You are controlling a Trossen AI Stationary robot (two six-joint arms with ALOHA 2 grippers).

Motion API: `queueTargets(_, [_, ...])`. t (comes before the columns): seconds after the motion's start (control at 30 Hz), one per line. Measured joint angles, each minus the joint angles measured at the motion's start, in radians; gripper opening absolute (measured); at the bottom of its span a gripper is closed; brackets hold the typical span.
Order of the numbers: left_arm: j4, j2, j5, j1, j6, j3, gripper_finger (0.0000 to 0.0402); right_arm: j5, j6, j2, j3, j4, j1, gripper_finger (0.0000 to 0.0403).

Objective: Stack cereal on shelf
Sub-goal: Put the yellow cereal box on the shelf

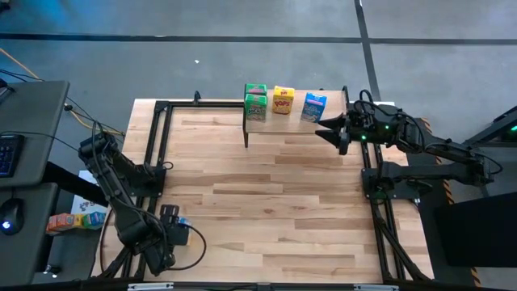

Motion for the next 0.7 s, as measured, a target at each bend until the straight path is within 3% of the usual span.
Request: queueTargets(0.7, [0.038, 0.002, -0.010, -0.031, 0.028, 0.000, 0.0248, 0.011, 0.000, 0.000, 0.000, -0.011, 0.000, 0.0240])
